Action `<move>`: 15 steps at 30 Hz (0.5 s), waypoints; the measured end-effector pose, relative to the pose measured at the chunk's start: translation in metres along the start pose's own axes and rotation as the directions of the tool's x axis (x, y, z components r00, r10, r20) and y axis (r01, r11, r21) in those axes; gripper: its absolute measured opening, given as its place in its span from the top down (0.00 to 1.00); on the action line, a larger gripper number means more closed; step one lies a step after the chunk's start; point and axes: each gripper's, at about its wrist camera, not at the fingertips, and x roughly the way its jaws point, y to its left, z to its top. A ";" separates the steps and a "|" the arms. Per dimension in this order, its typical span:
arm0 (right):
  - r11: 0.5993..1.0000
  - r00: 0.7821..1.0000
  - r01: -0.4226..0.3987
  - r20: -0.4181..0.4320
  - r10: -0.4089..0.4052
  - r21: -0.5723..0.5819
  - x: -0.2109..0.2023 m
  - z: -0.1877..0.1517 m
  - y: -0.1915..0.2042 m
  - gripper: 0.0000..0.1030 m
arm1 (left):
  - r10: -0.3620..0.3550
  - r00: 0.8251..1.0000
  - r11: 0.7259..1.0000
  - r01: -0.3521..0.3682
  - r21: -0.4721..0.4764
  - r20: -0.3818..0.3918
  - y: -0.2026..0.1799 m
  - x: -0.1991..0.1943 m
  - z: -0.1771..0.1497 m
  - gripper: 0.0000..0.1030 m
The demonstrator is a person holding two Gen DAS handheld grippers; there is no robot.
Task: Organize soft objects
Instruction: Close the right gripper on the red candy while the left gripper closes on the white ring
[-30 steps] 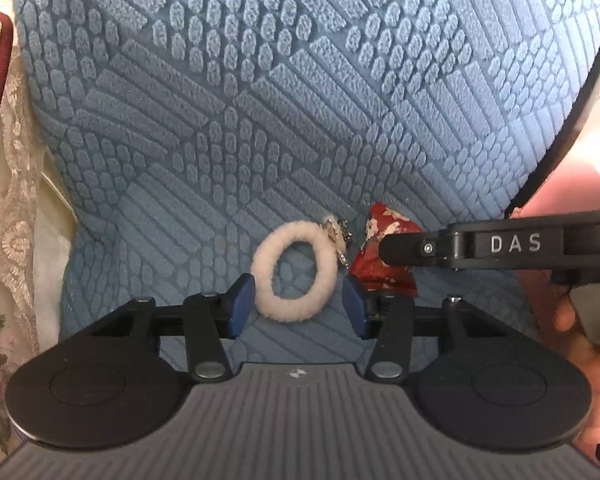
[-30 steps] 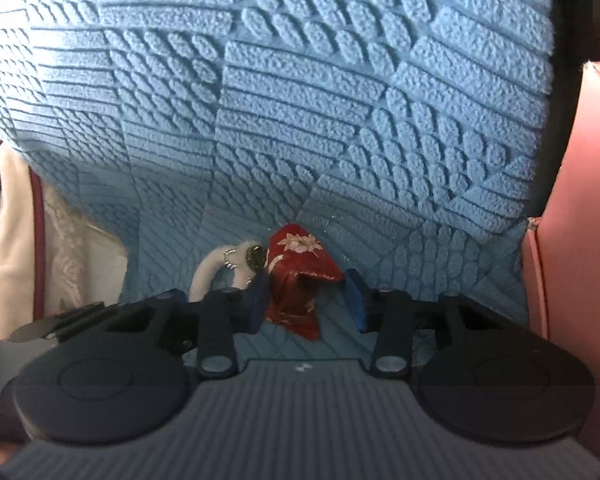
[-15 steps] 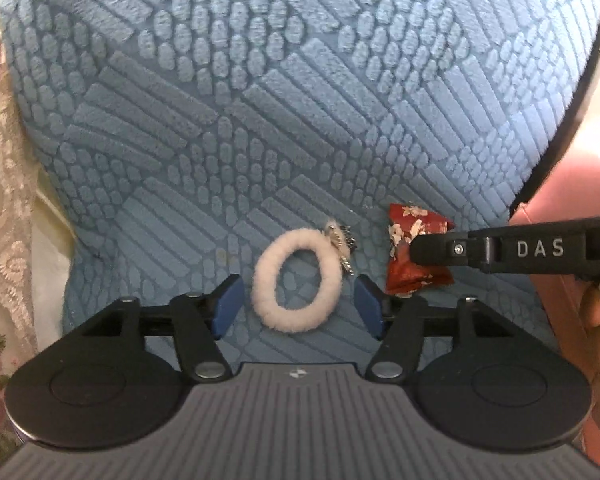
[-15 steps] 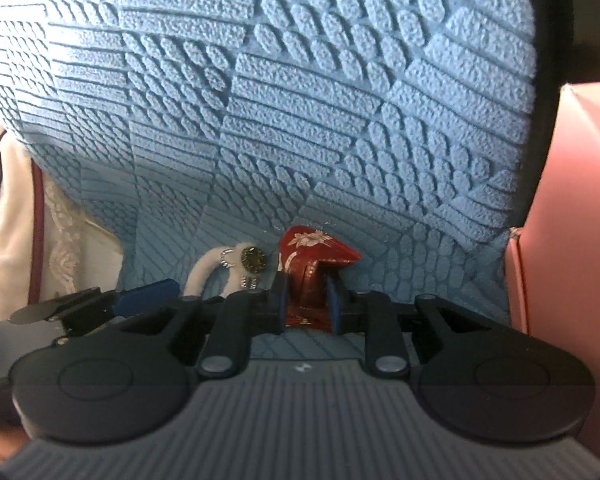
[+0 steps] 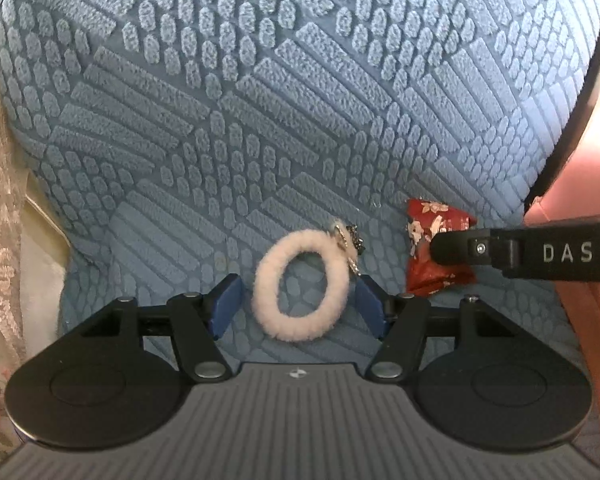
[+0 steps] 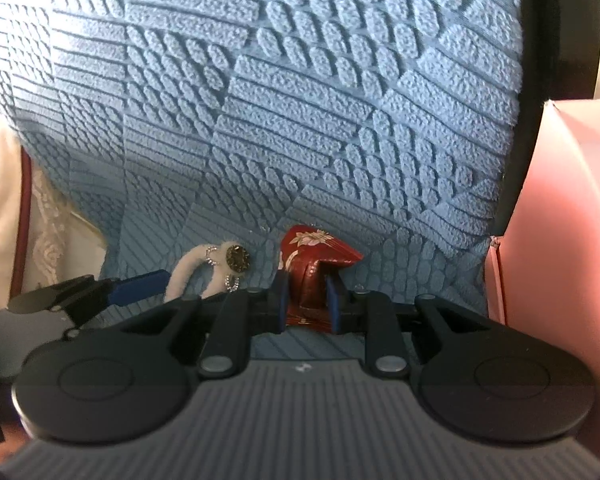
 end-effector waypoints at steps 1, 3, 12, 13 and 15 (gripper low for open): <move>1.000 1.000 0.002 0.001 -0.002 -0.004 0.000 -0.001 0.001 0.77 | 0.000 1.000 1.000 0.000 -0.005 0.001 0.001 0.001 0.001 0.34; 1.000 1.000 0.007 0.003 -0.007 -0.009 0.000 -0.002 0.003 0.77 | 0.005 1.000 1.000 -0.005 0.002 0.006 0.002 0.003 0.001 0.35; 1.000 1.000 0.016 0.004 -0.015 -0.018 0.005 0.003 0.011 0.77 | 0.022 0.999 0.999 -0.023 0.046 0.025 -0.011 0.004 0.000 0.80; 1.000 1.000 0.015 0.005 -0.015 -0.019 0.006 0.003 0.011 0.77 | 0.027 0.999 0.999 -0.028 0.029 0.024 -0.011 -0.001 0.000 0.82; 1.000 1.000 0.021 0.008 -0.021 -0.022 0.003 0.002 0.010 0.77 | 0.027 0.999 0.999 -0.026 -0.039 0.023 -0.003 0.000 0.003 0.84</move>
